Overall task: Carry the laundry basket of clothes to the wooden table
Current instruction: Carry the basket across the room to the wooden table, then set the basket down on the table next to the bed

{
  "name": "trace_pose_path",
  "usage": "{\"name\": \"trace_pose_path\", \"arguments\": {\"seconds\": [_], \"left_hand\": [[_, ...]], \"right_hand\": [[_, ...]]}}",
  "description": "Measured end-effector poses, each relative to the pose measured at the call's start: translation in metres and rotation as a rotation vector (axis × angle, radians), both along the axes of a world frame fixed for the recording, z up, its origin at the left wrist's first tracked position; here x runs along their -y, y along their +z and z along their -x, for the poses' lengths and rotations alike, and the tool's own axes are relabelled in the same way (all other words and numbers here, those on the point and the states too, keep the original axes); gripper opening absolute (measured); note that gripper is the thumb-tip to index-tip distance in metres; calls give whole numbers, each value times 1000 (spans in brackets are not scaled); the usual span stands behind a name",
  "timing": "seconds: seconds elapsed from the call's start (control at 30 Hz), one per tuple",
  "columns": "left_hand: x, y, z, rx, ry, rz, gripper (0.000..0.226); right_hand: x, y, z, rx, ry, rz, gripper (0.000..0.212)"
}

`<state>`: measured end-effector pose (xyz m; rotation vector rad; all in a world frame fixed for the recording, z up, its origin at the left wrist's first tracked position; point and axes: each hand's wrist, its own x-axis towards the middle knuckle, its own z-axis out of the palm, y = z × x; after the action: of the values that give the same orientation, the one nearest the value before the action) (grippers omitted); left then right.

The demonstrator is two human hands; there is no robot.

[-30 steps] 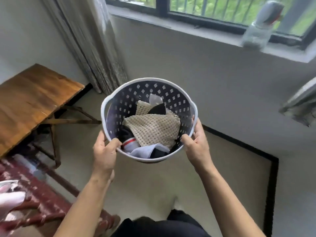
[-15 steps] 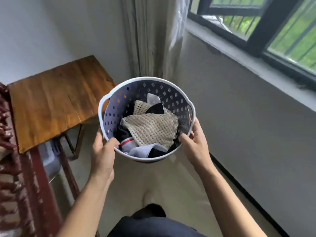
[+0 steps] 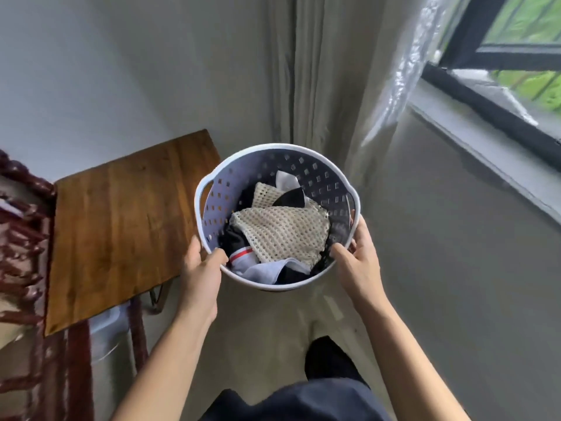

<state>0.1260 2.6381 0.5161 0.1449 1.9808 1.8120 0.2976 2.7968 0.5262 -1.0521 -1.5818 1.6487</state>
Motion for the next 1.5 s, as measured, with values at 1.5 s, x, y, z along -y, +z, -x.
{"name": "trace_pose_path", "arguments": {"seconds": [1.5], "left_hand": [[67,-108,429,57,317,555,68]], "right_hand": [[-35,-122,550,568,940,-230,87]]}}
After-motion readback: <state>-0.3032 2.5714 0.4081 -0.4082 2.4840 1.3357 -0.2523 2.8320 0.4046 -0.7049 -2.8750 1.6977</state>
